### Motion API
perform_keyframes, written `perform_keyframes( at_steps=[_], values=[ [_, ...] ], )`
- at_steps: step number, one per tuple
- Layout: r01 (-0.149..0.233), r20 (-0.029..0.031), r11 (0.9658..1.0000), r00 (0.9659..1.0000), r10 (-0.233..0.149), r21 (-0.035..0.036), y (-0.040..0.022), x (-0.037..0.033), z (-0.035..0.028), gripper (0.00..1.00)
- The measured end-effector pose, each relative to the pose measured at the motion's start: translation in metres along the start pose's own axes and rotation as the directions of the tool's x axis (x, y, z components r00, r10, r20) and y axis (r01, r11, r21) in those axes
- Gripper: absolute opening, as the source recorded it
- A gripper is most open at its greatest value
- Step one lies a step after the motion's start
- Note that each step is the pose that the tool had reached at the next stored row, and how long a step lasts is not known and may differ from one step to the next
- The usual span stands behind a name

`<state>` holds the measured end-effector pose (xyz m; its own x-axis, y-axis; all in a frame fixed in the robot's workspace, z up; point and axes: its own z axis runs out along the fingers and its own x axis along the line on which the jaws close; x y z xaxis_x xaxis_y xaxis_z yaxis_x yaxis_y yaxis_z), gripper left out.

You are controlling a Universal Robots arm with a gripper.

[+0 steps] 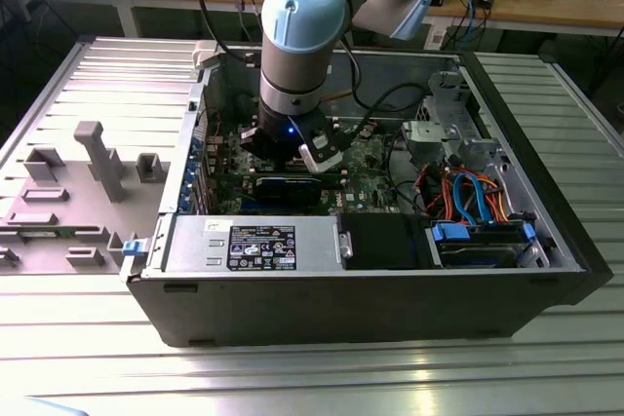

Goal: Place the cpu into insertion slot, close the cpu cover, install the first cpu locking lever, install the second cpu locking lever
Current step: 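Install the second cpu locking lever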

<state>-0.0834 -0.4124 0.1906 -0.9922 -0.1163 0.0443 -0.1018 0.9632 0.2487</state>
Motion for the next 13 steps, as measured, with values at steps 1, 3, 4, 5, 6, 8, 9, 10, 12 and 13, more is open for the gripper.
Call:
perform_keyframes(
  at_steps=[1,3,4,5,6,8,9,10,12,13],
  values=[
    [0.000,0.0002,1.0000,1.0000,0.000,-0.0002,0.0001,-0.0001,0.0001,0.11],
    [0.000,0.0003,1.0000,1.0000,0.000,-0.0002,0.0001,-0.0001,0.0001,0.11],
    [0.000,0.0002,1.0000,1.0000,0.000,-0.0002,0.0001,-0.0001,0.0001,0.11],
    [0.000,0.0003,1.0000,1.0000,0.000,-0.0002,0.0001,-0.0001,0.0002,0.11],
    [0.000,0.0003,1.0000,1.0000,0.000,-0.0002,0.0001,-0.0001,0.0002,0.11],
    [0.000,0.0003,1.0000,1.0000,0.000,-0.0002,0.0001,-0.0001,0.0002,0.11],
    [0.000,0.0003,1.0000,1.0000,0.000,-0.0003,0.0001,-0.0001,0.0002,0.11],
    [0.000,0.0003,1.0000,1.0000,0.000,-0.0003,0.0001,-0.0001,0.0002,0.11],
    [0.000,0.0003,1.0000,1.0000,0.000,-0.0003,0.0001,-0.0001,0.0002,0.11],
    [0.000,0.0003,1.0000,1.0000,0.000,-0.0003,0.0001,-0.0001,0.0002,0.11]
  ],
)
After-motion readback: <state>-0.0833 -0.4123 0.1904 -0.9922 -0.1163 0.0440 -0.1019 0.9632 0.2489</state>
